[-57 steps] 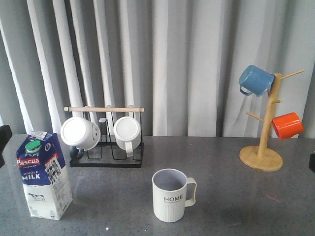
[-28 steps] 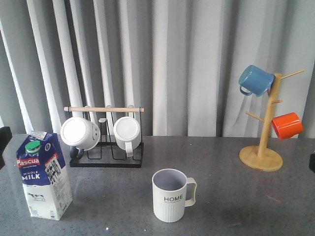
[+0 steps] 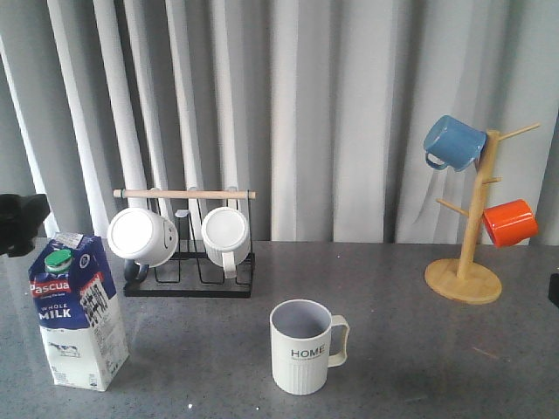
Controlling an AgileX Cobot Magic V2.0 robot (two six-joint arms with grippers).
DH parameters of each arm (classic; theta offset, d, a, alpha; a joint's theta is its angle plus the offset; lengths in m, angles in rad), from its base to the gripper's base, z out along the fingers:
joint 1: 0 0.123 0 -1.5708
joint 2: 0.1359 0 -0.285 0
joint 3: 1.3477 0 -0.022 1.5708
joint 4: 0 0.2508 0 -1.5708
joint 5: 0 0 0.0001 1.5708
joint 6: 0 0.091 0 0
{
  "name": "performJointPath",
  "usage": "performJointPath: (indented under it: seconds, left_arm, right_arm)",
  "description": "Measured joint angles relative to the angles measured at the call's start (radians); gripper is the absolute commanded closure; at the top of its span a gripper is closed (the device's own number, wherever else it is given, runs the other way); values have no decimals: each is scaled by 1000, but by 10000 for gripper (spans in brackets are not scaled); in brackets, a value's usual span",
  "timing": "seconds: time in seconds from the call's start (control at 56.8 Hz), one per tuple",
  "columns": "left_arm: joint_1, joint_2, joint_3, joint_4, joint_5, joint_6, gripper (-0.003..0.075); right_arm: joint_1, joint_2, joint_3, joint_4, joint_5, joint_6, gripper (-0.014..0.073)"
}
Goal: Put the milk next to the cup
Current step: 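Grasp the Pascual milk carton top with the left gripper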
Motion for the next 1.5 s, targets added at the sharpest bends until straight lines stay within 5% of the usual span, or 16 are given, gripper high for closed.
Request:
performJointPath:
  seconds: [0.37, 1.127, 1.304, 1.497]
  left_arm:
    - [-25, 225, -223, -51, 190, 57, 3]
    - [-27, 360, -229, -51, 189, 85, 31]
    - [-27, 381, -230, -51, 187, 85, 118]
    - [-27, 381, -230, -51, 171, 85, 318]
  right_arm:
    - [0, 0, 0, 0, 0, 0, 602]
    - [0, 0, 0, 0, 0, 0, 602]
    - [0, 0, 0, 0, 0, 0, 602]
    - [0, 0, 0, 0, 0, 0, 602]
